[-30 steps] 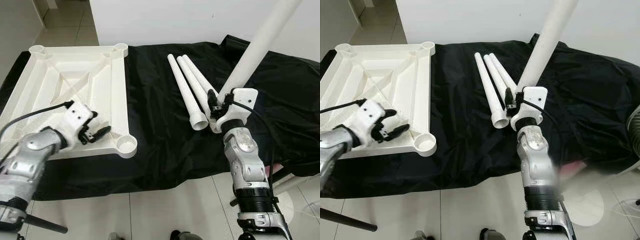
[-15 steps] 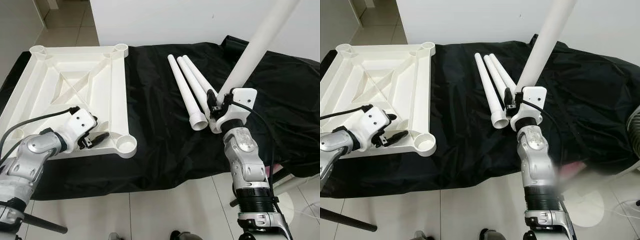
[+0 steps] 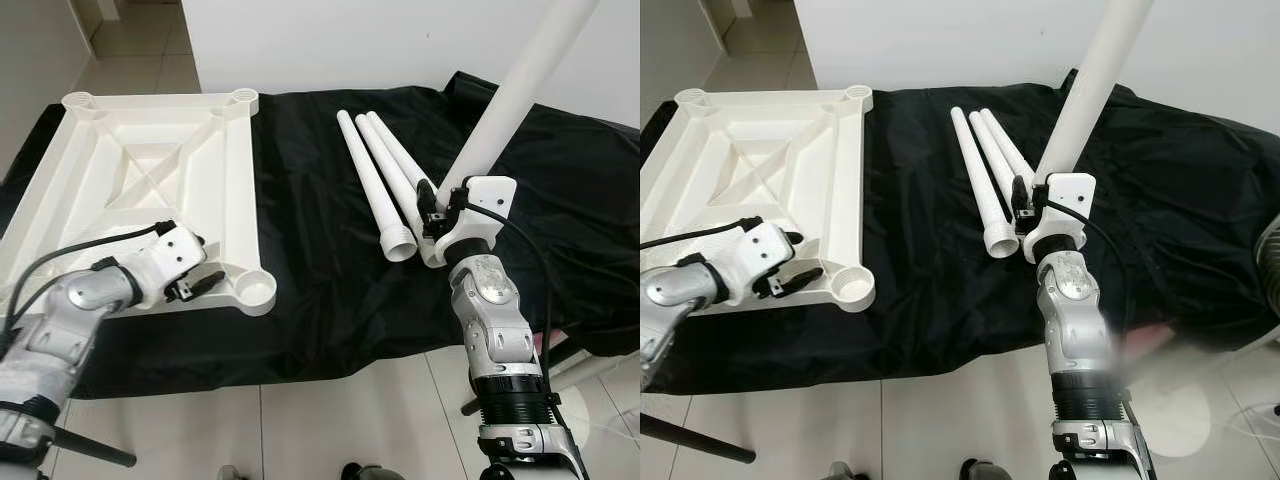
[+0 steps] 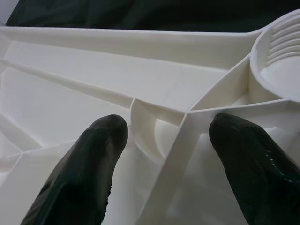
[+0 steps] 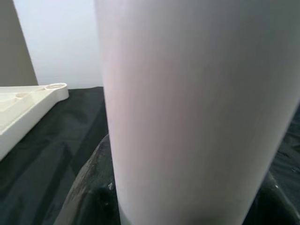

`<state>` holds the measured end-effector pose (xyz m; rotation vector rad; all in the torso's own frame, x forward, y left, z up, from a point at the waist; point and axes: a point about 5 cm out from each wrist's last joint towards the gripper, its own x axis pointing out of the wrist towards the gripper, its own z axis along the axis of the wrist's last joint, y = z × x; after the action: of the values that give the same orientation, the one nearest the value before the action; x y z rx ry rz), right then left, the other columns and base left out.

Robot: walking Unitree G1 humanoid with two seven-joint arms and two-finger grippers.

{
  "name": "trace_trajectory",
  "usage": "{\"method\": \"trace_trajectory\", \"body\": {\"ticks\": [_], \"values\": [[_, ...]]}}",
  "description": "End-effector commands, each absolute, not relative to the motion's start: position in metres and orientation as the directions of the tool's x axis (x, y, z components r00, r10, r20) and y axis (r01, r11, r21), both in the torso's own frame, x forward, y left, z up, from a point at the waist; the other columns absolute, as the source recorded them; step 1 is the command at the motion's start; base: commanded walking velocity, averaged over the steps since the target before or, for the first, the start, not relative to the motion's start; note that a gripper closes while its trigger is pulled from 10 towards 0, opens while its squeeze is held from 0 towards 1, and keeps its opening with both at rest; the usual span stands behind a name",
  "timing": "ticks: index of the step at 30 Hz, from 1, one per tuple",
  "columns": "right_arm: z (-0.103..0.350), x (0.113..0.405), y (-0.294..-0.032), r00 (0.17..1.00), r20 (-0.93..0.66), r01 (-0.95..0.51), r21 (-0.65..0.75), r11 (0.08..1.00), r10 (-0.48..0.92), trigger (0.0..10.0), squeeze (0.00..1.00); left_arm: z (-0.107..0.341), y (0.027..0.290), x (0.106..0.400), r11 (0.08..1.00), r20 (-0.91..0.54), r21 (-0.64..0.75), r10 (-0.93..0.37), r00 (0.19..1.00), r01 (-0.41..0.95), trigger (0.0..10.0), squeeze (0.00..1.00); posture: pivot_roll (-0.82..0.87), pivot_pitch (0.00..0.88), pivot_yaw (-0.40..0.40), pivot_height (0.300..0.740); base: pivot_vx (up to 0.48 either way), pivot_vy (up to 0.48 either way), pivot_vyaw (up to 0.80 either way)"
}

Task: Building children table

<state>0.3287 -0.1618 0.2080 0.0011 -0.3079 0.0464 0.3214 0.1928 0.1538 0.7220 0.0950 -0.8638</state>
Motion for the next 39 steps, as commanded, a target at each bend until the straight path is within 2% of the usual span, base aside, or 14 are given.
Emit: {"method": "trace_trajectory", "body": {"ticks": [1, 6, 8, 10, 15, 17, 18, 21, 24, 26, 31, 32, 35, 39], "values": [[0.210, 0.330, -0.161, 0.950, 0.310, -0.049, -0.005, 0.999, 0.049, 10.0, 0.00, 0.137, 0.173, 0.317, 0.361, -0.405, 0.517, -0.697, 0.593, 0.777, 10.0, 0.00, -0.09, 0.090, 0.014, 0.740, 0.000, 0.000, 0.00], [0.210, 0.330, -0.161, 0.949, 0.311, -0.047, -0.005, 0.999, 0.047, 10.0, 0.00, 0.134, 0.161, 0.318, 0.355, -0.388, 0.518, -0.713, 0.584, 0.778, 10.0, 0.00, -0.09, 0.091, 0.018, 0.740, 0.000, 0.000, 0.00], [0.211, 0.331, -0.161, 0.949, 0.313, -0.042, -0.002, 0.999, 0.041, 10.0, 0.00, 0.135, 0.141, 0.324, 0.388, -0.343, 0.504, -0.730, 0.591, 0.772, 10.0, 0.00, -0.10, 0.088, 0.029, 0.740, 0.000, 0.000, 0.00], [0.211, 0.330, -0.162, 0.949, 0.313, -0.040, -0.001, 0.999, 0.038, 10.0, 0.00, 0.135, 0.132, 0.326, 0.401, -0.324, 0.502, -0.735, 0.596, 0.766, 10.0, 0.00, -0.10, 0.088, 0.029, 0.740, 0.000, 0.000, 0.00], [0.211, 0.330, -0.162, 0.948, 0.317, -0.034, 0.000, 0.999, 0.032, 10.0, 0.00, 0.140, 0.109, 0.339, 0.504, -0.245, 0.522, -0.684, 0.687, 0.688, 10.0, 0.00, -0.11, 0.090, 0.035, 0.740, 0.000, 0.000, 0.00], [0.211, 0.329, -0.162, 0.948, 0.317, -0.035, 0.002, 0.999, 0.032, 10.0, 0.00, 0.145, 0.108, 0.345, 0.570, -0.208, 0.502, -0.650, 0.731, 0.650, 10.0, 0.00, -0.11, 0.091, 0.035, 0.740, 0.000, 0.000, 0.00], [0.211, 0.329, -0.162, 0.948, 0.317, -0.035, 0.002, 0.999, 0.032, 10.0, 0.00, 0.145, 0.108, 0.345, 0.570, -0.208, 0.502, -0.650, 0.731, 0.650, 10.0, 0.00, -0.11, 0.091, 0.035, 0.740, 0.000, 0.000, 0.00], [0.210, 0.328, -0.162, 0.949, 0.314, -0.036, 0.000, 0.999, 0.034, 10.0, 0.00, 0.162, 0.117, 0.357, 0.692, -0.113, 0.432, -0.596, 0.795, 0.579, 10.0, 0.00, -0.11, 0.096, 0.032, 0.740, 0.000, 0.000, 0.00], [0.209, 0.327, -0.162, 0.950, 0.310, -0.037, -0.002, 0.999, 0.036, 10.0, 0.00, 0.173, 0.124, 0.361, 0.739, -0.060, 0.385, -0.578, 0.814, 0.553, 10.0, 0.00, -0.11, 0.101, 0.030, 0.740, 0.000, 0.000, 0.00], [0.208, 0.326, -0.162, 0.951, 0.305, -0.039, -0.004, 0.999, 0.039, 10.0, 0.00, 0.190, 0.138, 0.364, 0.778, 0.009, 0.309, -0.577, 0.817, 0.547, 10.0, 0.00, -0.10, 0.103, 0.030, 0.740, 0.000, 0.000, 0.00], [0.206, 0.326, -0.161, 0.953, 0.301, -0.042, -0.004, 0.999, 0.041, 10.0, 0.00, 0.203, 0.156, 0.358, 0.753, 0.027, 0.235, -0.638, 0.770, 0.615, 10.0, 0.00, -0.10, 0.105, 0.030, 0.740, 0.000, 0.000, 0.00], [0.206, 0.326, -0.161, 0.953, 0.300, -0.044, -0.003, 0.999, 0.043, 10.0, 0.00, 0.200, 0.161, 0.352, 0.705, -0.020, 0.259, -0.679, 0.734, 0.660, 10.0, 0.00, -0.09, 0.107, 0.030, 0.740, 0.000, 0.000, 0.00], [0.206, 0.326, -0.160, 0.953, 0.299, -0.047, -0.003, 0.999, 0.046, 10.0, 0.00, 0.191, 0.173, 0.342, 0.641, -0.126, 0.261, -0.719, 0.684, 0.722, 10.0, 0.00, -0.09, 0.107, 0.030, 0.740, 0.000, 0.000, 0.00], [0.205, 0.326, -0.160, 0.954, 0.297, -0.049, -0.003, 0.999, 0.047, 10.0, 0.00, 0.185, 0.180, 0.336, 0.610, -0.176, 0.249, -0.735, 0.655, 0.752, 10.0, 0.00, -0.09, 0.108, 0.027, 0.740, 0.000, 0.000, 0.00]]}}
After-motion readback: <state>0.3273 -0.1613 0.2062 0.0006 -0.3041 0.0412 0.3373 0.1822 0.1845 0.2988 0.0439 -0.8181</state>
